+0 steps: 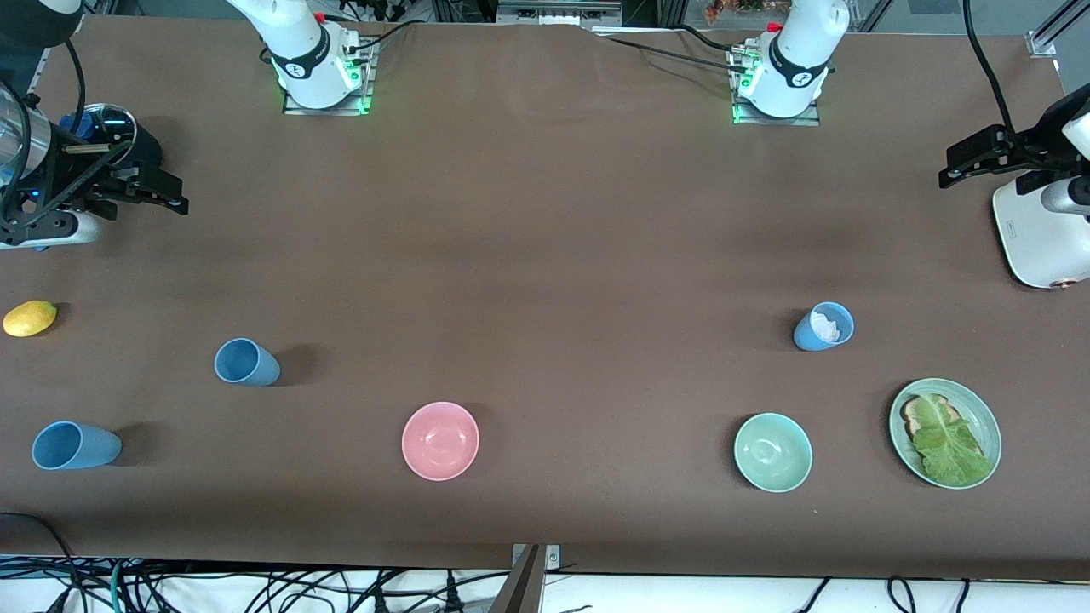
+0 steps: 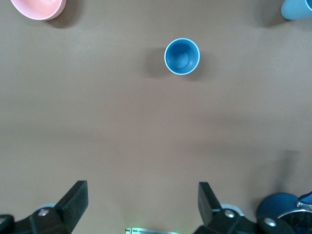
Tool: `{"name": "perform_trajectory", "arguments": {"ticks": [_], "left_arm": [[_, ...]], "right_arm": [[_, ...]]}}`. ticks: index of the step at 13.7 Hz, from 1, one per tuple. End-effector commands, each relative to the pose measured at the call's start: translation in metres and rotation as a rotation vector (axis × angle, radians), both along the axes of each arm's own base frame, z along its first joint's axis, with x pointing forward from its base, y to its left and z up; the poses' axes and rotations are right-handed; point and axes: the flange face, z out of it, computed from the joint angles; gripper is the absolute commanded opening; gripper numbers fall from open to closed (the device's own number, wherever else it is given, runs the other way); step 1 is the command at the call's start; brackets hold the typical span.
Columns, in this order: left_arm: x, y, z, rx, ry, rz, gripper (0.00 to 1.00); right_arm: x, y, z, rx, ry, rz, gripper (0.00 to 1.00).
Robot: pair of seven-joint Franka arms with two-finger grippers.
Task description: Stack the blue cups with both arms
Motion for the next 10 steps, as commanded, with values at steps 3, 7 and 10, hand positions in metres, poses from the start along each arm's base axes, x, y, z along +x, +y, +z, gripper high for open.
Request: {"name": "perform_trajectory", "arguments": {"ticks": [3, 7, 10], "left_arm": [[-0.0013, -0.0012, 0.0013, 0.011, -0.014, -0.009, 1.0], [-0.0009, -0.0004, 0.0004, 0.011, -0.012, -0.013, 1.0], [-0.0004, -0.0002, 0.0003, 0.012, -0.012, -0.015, 1.0]], "right_arm": [[-0.0028, 0.0009, 0.009, 0.017, -0.038, -0.013, 1.0], [-0.0031, 0.0026, 0.0089, 0.017, -0.036, -0.01, 1.0], [-0.0028, 0.0018, 0.008, 0.017, -0.033, -0.011, 1.0]]}}
